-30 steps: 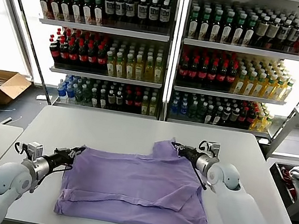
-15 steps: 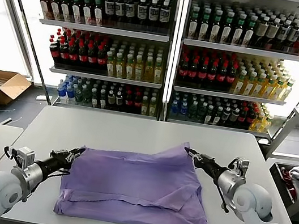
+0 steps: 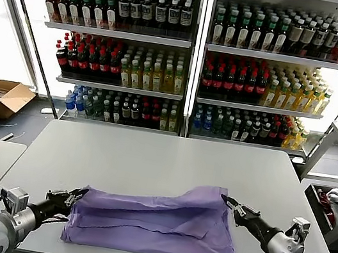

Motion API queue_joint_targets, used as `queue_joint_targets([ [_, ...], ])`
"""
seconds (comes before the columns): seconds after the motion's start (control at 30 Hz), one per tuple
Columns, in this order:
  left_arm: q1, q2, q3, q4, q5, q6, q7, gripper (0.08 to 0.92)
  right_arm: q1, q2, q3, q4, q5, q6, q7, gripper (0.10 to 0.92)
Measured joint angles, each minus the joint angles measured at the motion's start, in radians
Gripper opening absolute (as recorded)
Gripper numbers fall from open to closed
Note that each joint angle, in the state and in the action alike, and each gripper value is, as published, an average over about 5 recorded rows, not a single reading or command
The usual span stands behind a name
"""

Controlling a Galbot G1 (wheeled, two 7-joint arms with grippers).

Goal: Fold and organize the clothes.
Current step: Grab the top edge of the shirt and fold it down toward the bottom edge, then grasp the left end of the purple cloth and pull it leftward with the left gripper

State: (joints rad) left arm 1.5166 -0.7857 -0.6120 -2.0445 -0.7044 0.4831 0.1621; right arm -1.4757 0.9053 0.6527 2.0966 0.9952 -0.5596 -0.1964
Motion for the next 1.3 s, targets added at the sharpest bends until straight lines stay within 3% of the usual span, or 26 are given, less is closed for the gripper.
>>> queue_joint_targets([
  [0.23,0.036,-0.008,-0.003,0.024,0.029,-0.006,0.009,0.135,-0.136,0.015,0.047,0.052,-0.038,0.0,0.001,0.134],
  [0.73,0.127,-0.018,-0.101,-0.015,0.044,-0.017,-0.042,0.565,-0.233,0.037,0.179,0.112,-0.185,0.125,0.011,0.557],
  [1.03,0.181,-0.115,-0.08,-0.103,0.035,-0.072,-0.196,0.801,-0.273,0.119,0.212,0.126,-0.356,0.353,0.008,0.786],
  [1.3,0.183,-0.259,0.039,-0.133,0.101,-0.144,-0.398,0.823,-0.308,0.176,0.214,0.126,-0.464,0.493,0.003,0.823],
])
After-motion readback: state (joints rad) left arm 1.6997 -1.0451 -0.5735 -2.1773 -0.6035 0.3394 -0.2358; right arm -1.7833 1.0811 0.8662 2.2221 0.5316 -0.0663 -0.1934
